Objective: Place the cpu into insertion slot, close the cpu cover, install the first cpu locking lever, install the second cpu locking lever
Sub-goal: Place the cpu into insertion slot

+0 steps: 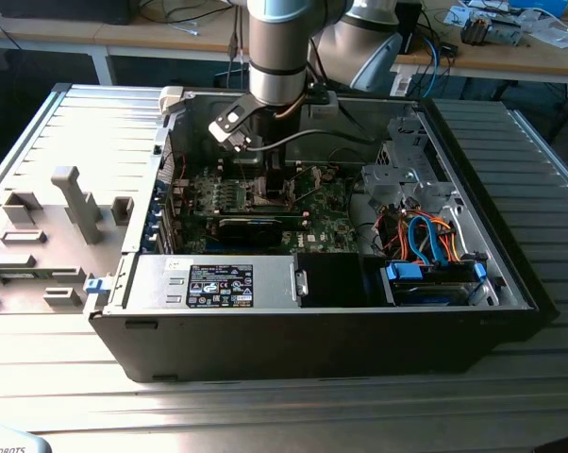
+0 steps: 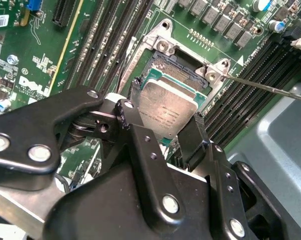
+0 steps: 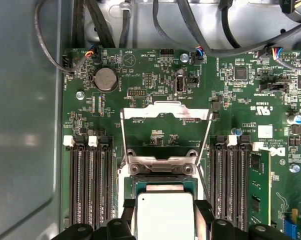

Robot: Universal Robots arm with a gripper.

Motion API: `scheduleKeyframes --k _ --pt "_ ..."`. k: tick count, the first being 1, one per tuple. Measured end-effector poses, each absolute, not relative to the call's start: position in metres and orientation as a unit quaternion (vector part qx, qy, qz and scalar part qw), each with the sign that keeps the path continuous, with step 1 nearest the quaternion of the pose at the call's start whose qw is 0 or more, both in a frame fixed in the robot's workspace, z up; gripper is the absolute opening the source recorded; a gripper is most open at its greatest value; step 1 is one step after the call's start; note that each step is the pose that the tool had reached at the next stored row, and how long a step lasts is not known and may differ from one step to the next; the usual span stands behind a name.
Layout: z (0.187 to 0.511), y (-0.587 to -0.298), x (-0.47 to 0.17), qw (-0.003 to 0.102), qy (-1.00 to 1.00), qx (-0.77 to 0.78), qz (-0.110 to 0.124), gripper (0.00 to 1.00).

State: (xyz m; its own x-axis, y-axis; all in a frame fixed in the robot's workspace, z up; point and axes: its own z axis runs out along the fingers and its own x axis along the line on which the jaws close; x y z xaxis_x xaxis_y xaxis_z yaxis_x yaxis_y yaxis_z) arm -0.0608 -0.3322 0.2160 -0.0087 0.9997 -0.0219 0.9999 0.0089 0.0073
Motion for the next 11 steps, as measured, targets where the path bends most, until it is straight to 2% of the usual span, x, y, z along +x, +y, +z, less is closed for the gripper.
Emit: scheduleKeyframes --k 11 --pt "0.204 -0.332 -0.063 0.01 0.708 0.706 -0.005 0.55"
